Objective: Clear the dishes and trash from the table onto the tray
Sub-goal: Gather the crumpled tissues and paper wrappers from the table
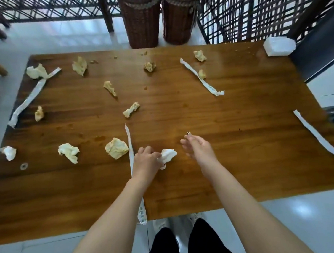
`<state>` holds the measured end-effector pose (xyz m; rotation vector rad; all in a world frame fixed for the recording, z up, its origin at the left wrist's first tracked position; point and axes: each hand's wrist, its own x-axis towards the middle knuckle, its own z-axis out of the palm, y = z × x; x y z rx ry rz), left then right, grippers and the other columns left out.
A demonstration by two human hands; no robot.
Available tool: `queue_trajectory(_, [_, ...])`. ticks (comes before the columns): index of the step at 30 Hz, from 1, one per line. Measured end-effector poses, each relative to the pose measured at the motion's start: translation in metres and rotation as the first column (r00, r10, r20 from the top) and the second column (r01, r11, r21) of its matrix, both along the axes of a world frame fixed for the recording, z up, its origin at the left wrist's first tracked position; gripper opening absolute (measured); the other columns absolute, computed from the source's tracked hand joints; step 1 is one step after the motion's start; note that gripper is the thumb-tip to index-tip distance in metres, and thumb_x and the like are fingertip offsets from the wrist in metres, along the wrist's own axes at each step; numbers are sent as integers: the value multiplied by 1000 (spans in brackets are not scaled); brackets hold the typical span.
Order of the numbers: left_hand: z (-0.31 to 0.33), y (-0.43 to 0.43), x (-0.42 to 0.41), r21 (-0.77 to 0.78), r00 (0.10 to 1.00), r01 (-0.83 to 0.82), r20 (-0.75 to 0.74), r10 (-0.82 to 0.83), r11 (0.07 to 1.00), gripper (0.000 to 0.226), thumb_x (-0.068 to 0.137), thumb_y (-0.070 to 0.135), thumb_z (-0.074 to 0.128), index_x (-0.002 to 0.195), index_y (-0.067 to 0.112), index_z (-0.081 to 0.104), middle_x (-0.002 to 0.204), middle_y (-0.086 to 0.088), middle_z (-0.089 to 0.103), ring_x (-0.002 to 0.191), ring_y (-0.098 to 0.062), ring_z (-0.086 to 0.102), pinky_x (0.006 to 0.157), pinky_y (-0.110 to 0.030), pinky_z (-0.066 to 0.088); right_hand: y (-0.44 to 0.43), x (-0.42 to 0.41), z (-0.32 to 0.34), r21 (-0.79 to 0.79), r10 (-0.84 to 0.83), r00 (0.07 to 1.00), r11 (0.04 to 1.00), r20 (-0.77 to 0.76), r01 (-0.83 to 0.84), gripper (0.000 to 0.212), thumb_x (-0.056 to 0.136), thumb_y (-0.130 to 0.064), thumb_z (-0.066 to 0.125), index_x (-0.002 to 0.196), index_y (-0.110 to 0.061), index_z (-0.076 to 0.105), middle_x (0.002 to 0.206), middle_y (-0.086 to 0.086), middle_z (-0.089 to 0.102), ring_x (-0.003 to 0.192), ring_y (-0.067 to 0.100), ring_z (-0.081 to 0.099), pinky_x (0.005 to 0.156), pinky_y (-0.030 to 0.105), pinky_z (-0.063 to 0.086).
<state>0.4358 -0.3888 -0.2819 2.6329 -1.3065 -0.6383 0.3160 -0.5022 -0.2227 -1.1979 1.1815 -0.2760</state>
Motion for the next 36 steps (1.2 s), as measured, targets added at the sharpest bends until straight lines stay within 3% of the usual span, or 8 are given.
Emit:
queue_trajectory(5, [8,4,5,-98,974,-197,-131,183,976,37,85,41,68,115,20,68,120,3,52,114,-19,40,92,-26,31,-6,-1,6,-27,-5,1000,1000,-20,4,19,98,-39,46,95,-29,61,103,-6,68,101,9,61,91,32,50])
queue_trajectory(8, [18,-4,10,-131,945,-254,-243,218,958,30,84,38,70,106,18,67,114,3,57,109,-18,48,90,-30,38,-14,2,13,-43,-19,1000,999,1,19,17,98,-37,48,93,-28,61,102,-6,67,101,11,61,90,32,50])
queue_trajectory(11, [36,-18,13,-170,875,-358,-405,267,918,22,86,31,69,101,20,57,101,4,61,90,-13,55,74,-28,46,-25,5,23,-73,-13,1000,997,17,14,15,98,-36,49,95,-28,61,103,-5,68,103,11,61,90,33,51])
queue_trajectory(14, [51,-36,14,-211,813,-446,-503,294,870,23,86,24,70,100,21,52,93,8,59,80,-4,54,61,-19,43,-41,8,31,-114,13,1000,993,8,-12,16,97,-38,50,101,-27,61,103,-8,67,103,9,60,93,33,51])
queue_trajectory(20, [69,-89,20,-247,760,-507,-580,293,826,24,83,21,73,98,21,54,89,12,58,79,-2,54,59,-15,38,-97,20,45,-158,31,999,987,14,-29,14,96,-34,52,106,-27,60,107,-7,66,101,7,59,93,30,50])
queue_trajectory(26, [81,-157,28,-298,711,-598,-626,321,744,15,86,23,70,94,20,58,92,8,62,80,-1,56,61,-12,40,-173,44,47,-232,58,998,971,28,-50,7,95,-33,56,89,-32,60,101,-6,68,97,10,62,88,31,52])
queue_trajectory(31, [78,-210,41,-306,645,-696,-664,379,650,26,88,23,68,109,19,53,100,8,57,85,-4,57,62,-14,43,-236,69,26,-268,105,993,957,-45,-114,25,93,-38,58,109,-19,63,114,0,65,107,16,59,94,37,50])
queue_trajectory(36, [64,-245,62,-280,624,-716,-667,407,640,50,87,24,69,130,19,44,110,0,59,97,-16,59,62,-17,43,-283,94,6,-253,106,985,958,-134,-137,50,91,-39,61,132,-12,53,133,3,55,121,22,52,95,31,42])
